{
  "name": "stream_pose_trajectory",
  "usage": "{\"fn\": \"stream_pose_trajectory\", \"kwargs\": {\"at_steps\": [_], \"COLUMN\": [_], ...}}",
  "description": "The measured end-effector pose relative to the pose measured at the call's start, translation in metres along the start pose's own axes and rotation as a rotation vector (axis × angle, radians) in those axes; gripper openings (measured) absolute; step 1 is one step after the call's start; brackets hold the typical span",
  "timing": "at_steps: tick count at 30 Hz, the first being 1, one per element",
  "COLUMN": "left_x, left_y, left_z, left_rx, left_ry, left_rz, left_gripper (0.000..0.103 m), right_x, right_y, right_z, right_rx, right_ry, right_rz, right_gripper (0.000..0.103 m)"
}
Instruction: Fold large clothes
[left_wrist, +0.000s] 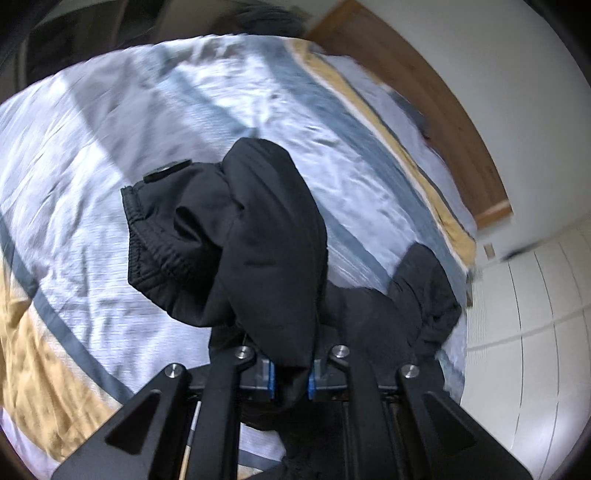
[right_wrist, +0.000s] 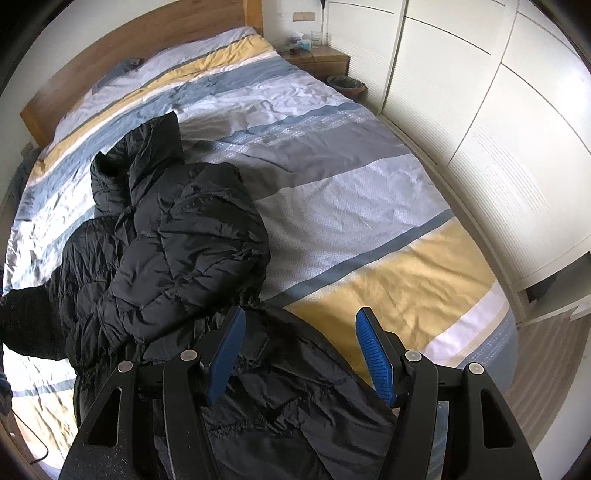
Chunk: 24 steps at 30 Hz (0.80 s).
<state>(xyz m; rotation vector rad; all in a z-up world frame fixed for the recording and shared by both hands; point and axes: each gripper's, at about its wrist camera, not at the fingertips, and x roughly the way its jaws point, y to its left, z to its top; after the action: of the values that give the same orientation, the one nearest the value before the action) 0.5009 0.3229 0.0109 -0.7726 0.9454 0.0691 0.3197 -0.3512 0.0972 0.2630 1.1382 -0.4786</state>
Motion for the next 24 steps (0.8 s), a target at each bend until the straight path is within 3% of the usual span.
{"fn": "stream_pose_trajectory", "kwargs": {"at_steps": [12,19,24], "left_x": [0.023,0.05,0.073], "left_y": [-0.133,-0.207,-0.234], "left_z": [-0.078,-0.149,-0.197], "left_rx": [0.219,0.341,0.372], "left_ry": [0.095,0.18,0.241], "left_rz": [-0.03,-0.038,-0.008], "left_gripper": [0.01,0.01,0.01], "right_x": [0.007,0.01,0.015], "right_y": [-0.035,-0.058,-0.084], "right_z": [-0.01,-0.018,-0.022], "right_rx": [-0.002,-0.026,0.019], "right_ry": [-0.046,-0.059,-0.053], "right_rz": [0.068,0.094,0.102], "right_gripper": [0.061,0.061,0.061]}}
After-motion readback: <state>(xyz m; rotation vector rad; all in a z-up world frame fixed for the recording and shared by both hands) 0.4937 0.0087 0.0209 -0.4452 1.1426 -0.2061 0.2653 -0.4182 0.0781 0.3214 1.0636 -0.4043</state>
